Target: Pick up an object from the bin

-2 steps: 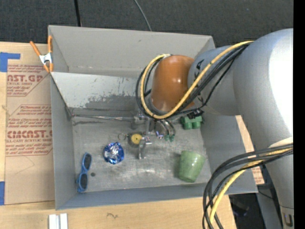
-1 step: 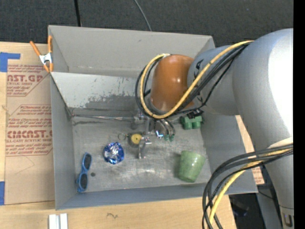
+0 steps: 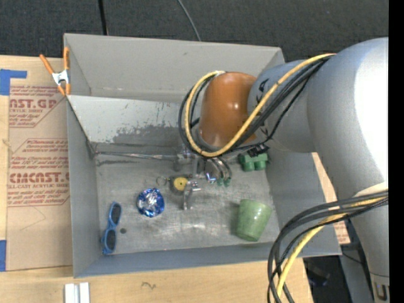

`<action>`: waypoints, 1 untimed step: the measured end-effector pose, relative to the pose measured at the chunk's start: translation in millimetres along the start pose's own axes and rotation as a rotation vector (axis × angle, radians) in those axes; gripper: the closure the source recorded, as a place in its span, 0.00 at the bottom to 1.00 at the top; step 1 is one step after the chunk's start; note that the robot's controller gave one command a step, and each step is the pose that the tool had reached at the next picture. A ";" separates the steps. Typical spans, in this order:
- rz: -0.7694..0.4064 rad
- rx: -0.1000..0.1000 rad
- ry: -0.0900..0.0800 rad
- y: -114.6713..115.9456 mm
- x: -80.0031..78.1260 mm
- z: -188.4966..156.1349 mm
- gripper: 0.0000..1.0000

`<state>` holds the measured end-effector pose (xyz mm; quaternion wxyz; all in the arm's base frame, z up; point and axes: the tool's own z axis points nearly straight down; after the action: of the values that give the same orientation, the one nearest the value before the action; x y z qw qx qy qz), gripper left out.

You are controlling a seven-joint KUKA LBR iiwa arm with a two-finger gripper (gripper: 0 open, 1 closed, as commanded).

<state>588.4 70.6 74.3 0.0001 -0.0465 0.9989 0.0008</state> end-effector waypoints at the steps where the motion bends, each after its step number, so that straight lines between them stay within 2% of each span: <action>1: 0.000 0.000 0.000 0.6 -0.1 -0.2 0.00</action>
Offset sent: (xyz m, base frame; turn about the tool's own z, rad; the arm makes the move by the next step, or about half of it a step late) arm 0.0000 0.0000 0.0000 0.0000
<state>588.4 71.3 74.5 0.0000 -0.0467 0.9989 0.0007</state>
